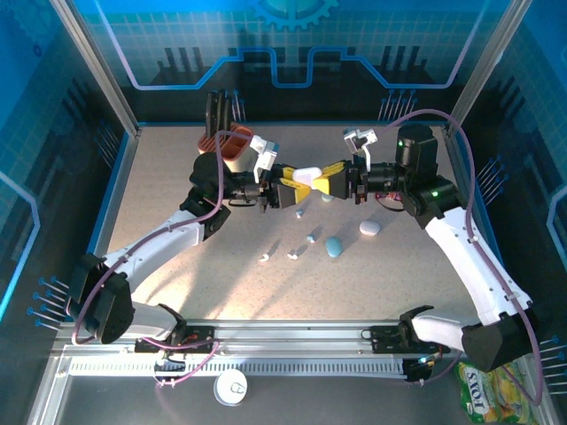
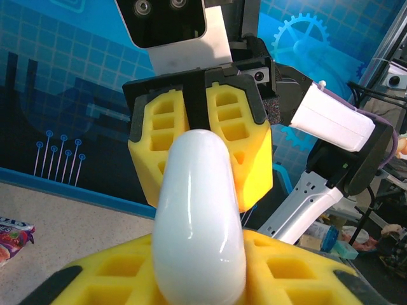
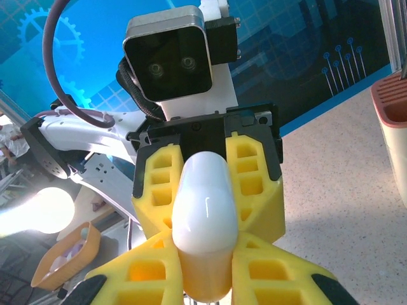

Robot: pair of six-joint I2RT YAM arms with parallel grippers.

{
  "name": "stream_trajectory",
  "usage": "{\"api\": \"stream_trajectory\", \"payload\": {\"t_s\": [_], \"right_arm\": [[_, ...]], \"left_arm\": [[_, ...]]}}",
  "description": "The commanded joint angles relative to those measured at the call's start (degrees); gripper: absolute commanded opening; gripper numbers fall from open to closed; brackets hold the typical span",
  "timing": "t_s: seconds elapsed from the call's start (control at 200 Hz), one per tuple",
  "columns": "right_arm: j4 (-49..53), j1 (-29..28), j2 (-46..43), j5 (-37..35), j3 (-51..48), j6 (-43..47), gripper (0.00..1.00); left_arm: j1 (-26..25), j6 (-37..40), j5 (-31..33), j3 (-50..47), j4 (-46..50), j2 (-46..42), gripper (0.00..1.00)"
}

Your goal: Insert wireless bluetooth earbuds into charging case

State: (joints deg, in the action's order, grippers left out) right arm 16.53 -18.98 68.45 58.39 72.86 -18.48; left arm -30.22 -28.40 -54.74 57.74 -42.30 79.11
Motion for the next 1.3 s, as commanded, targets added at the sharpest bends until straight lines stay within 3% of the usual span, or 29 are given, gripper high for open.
{"api": "stream_trajectory", "payload": {"t_s": [0.0,0.1,0.335,0.7,0.895,1.01,1.126,1.296], "right_arm": [[1.63,-0.64,0.78,0.05,0.52,1.67,0.09],[2.24,-0.75,0.89,-1.78,0.95,1.53,0.18],[1.83,-1.0,2.08,-14.74,2.55,-4.5,0.43],[3.86,-1.98,2.99,-22.6,4.46,-5.7,0.65],[4.5,-1.94,1.77,-22.36,4.49,-3.16,0.79],[-0.02,-0.88,-0.91,-21.94,1.58,-5.45,0.82],[-3.63,1.5,-3.04,-23.19,-2.39,-10.19,0.82],[7.06,2.02,-1.31,-32.41,-3.99,-10.85,0.8]], "left_arm": [[-0.44,1.57,0.25,0.71,-1.64,-1.33,0.22],[-0.45,3.24,0.34,0.33,-1.05,-1.5,0.15],[-0.45,13.44,-0.21,-0.96,4.08,-3.12,0.15],[-0.33,24.83,1.09,-2.78,14.4,-5.94,0.15],[-0.14,31.34,4.3,-4.32,18.44,-7.19,0.15],[0.35,38.14,8.66,-6.46,22.77,-8.39,0.16],[3.0,38.32,9.11,-9.29,21.98,-9.11,0.16],[8.34,33.94,8.42,-13.79,18.53,-11.07,0.15]]}}
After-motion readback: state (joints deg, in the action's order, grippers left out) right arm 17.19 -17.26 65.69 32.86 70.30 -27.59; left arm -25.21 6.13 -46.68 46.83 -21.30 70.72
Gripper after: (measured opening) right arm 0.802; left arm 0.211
